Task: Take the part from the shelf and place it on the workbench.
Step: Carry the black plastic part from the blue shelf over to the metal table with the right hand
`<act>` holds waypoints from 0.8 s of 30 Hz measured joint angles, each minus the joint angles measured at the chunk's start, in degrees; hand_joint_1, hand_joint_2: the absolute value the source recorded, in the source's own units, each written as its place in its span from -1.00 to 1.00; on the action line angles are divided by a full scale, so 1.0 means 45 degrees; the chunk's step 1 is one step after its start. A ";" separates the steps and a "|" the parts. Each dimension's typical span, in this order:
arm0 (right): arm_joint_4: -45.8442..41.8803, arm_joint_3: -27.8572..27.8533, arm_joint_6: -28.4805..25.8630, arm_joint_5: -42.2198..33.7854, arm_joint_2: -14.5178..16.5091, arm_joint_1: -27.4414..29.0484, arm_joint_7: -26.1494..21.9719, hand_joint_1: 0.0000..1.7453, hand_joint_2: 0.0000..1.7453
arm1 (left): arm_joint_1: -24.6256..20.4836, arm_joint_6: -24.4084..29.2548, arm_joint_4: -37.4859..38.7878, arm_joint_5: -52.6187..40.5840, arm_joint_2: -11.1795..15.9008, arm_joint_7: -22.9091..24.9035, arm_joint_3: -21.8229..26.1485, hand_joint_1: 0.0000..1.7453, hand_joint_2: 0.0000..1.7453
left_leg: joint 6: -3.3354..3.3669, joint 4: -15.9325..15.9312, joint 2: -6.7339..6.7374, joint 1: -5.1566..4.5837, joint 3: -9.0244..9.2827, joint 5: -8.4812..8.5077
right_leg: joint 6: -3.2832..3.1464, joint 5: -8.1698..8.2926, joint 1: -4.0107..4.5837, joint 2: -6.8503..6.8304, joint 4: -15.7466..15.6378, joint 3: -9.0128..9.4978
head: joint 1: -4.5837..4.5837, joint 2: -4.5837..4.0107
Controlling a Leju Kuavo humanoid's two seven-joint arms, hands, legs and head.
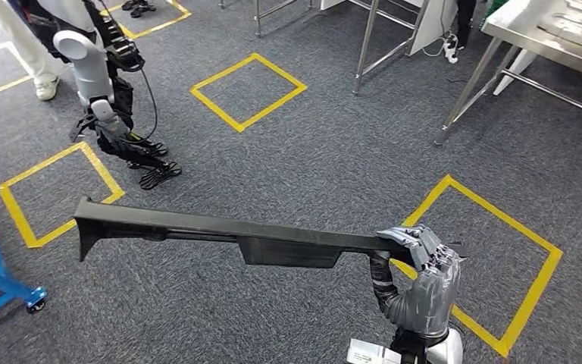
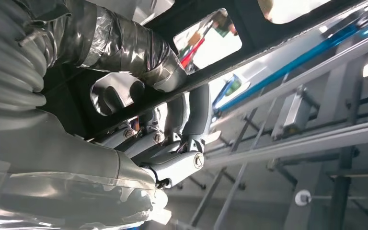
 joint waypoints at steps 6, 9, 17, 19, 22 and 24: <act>-0.0008 0.0000 -0.0001 0.0000 0.0001 0.0014 0.0002 1.00 1.00 | -0.0031 0.0003 0.0000 0.0000 0.0018 -0.0017 0.0001 -1.00 1.00 | 0.0295 -0.2672 -0.1052 0.0052 0.1027 0.1162 | 0.0398 -0.0074 -0.0067 0.0983 0.0292 -0.0266 | 0.0001 0.0001; -0.0029 0.0000 -0.0006 0.0000 -0.0002 0.0039 0.0000 1.00 1.00 | -0.0057 0.0004 0.0000 0.0000 0.0006 -0.0019 0.0002 -1.00 1.00 | 0.0580 -0.2868 -0.0545 0.0095 0.1110 0.1293 | 0.0605 -0.0332 -0.0051 0.0374 0.0707 -0.0524 | 0.0012 0.0000; -0.0034 0.0000 -0.0005 -0.0094 -0.0010 0.0017 -0.0001 1.00 1.00 | -0.0018 0.0009 0.0000 -0.0006 -0.0005 0.0023 0.0000 -1.00 1.00 | 0.0649 -0.2926 0.0892 0.0003 0.1297 0.1123 | 0.0698 -0.0341 -0.0046 -0.1256 0.1607 -0.0975 | 0.0019 0.0001; -0.0035 0.0000 -0.0002 -0.0106 -0.0010 -0.0015 0.0002 1.00 1.00 | -0.0031 0.0013 0.0000 -0.0006 -0.0022 0.0031 0.0000 -1.00 1.00 | 0.0531 -0.2921 0.1153 -0.0047 0.1406 0.1024 | 0.0491 0.0016 0.0136 -0.1841 0.0364 -0.0324 | 0.0019 0.0001; -0.0042 0.0000 -0.0002 -0.0107 -0.0013 -0.0023 0.0028 1.00 1.00 | -0.0070 0.0022 0.0000 -0.0004 -0.0040 0.0055 0.0001 -1.00 1.00 | 0.0344 -0.2990 0.1542 -0.0096 0.1551 0.0915 | 0.0273 0.0021 0.0204 -0.1597 0.0086 -0.0243 | 0.0017 0.0001; -0.0068 -0.0002 -0.0006 -0.0107 -0.0016 -0.0026 0.0041 1.00 1.00 | -0.0086 0.0021 0.0000 -0.0001 -0.0045 0.0065 0.0004 -1.00 1.00 | 0.0220 -0.2693 0.1133 -0.0081 0.1549 0.0631 | 0.0137 0.0100 0.0084 -0.1261 -0.0110 -0.0101 | 0.0017 0.0003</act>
